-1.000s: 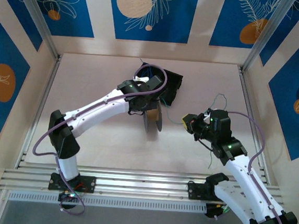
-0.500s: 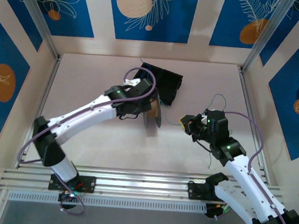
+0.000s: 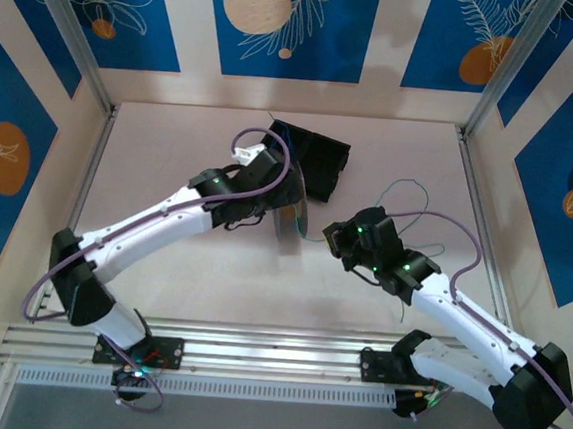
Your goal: Wrap the cables
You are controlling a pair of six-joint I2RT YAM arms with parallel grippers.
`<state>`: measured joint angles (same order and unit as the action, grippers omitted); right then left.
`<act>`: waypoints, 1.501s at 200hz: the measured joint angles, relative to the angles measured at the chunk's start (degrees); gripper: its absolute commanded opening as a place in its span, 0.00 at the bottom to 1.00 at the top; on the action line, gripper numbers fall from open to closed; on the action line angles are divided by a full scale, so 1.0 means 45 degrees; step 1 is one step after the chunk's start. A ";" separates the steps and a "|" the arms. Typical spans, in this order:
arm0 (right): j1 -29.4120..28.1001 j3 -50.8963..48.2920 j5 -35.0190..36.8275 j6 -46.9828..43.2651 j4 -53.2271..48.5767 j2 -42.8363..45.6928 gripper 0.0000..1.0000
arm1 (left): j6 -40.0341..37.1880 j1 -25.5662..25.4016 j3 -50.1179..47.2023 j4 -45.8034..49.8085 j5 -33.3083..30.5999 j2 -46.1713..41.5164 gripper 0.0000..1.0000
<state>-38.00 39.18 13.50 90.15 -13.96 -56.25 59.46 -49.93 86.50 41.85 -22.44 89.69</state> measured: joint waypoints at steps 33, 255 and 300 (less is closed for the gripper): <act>-0.0049 0.0117 0.0481 0.0345 0.0763 -0.1054 0.00 | -0.0287 0.0432 0.0146 -0.0131 0.0559 0.1044 0.80; 0.0617 -0.0359 -0.1360 0.0680 0.5241 -0.2934 0.00 | -0.0957 0.0879 0.0996 -0.0073 0.1457 0.2686 0.36; 0.0661 -0.0442 -0.1438 0.0680 0.5328 -0.2963 0.00 | -0.0957 0.0894 0.1195 0.0112 0.1418 0.2788 0.31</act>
<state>-35.03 37.19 7.03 93.21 10.02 -69.58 55.16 -45.91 91.88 42.35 -16.05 102.24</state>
